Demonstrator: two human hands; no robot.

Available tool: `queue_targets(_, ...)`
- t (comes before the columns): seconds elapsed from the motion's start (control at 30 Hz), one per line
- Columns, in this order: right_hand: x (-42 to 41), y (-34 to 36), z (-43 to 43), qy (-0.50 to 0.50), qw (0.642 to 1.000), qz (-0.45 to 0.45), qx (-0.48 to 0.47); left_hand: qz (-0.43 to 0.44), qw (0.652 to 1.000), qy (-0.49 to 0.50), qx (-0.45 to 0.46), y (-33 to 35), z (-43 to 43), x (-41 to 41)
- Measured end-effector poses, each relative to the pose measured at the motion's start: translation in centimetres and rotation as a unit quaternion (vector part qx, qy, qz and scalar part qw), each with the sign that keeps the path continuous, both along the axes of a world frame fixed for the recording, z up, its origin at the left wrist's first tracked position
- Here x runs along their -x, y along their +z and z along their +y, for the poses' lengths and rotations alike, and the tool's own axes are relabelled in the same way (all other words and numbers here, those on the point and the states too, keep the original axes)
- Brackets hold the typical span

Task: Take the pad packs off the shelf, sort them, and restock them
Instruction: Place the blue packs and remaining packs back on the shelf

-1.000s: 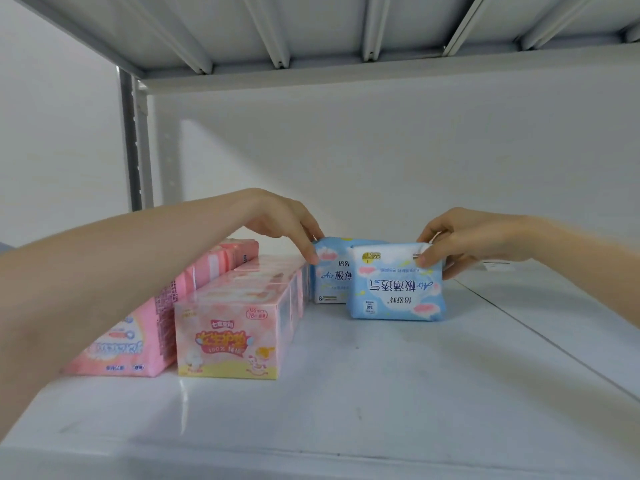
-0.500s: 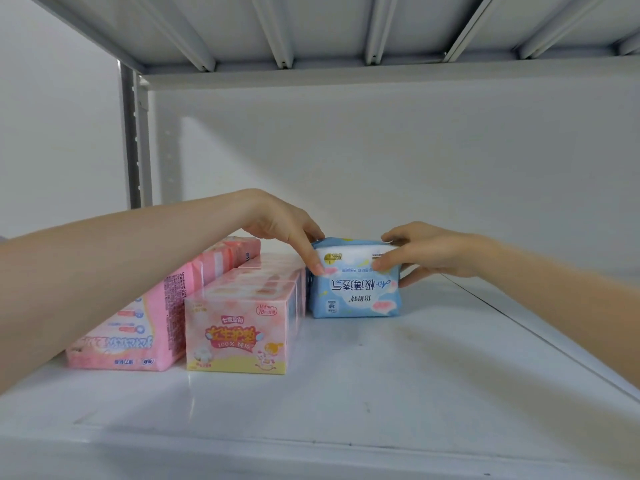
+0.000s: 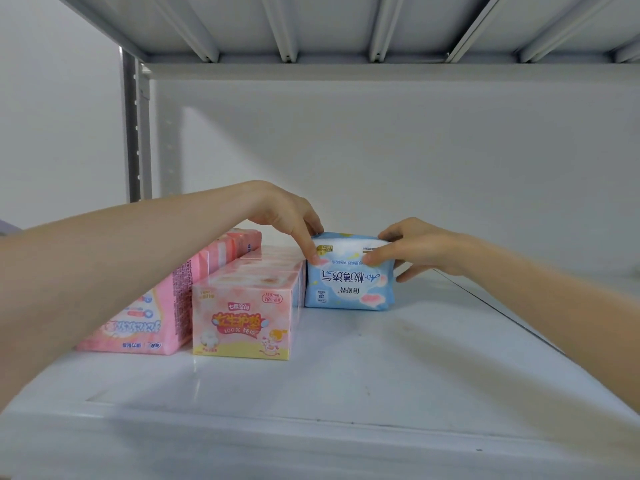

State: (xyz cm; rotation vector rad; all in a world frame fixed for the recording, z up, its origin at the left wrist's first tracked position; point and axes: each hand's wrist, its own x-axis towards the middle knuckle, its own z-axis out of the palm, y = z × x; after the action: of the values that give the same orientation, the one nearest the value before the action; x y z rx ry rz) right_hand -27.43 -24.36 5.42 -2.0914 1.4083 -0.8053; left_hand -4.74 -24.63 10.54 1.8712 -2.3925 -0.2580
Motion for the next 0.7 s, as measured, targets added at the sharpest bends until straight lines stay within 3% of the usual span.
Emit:
queue_targets(0.47, -0.2, -1.6, 1.3, -0.060, 0.996, -0.015, 0.068, 0.041, 0.999, 0.008, 0.032, -0.8, 1.9, -0.3)
queue_targets(0.7, -1.0, -2.4, 4.9, -0.102, 0.984, -0.040, 0.142, 0.124, 0.982, -0.017, 0.139, -2.0, 6.1, 0.0)
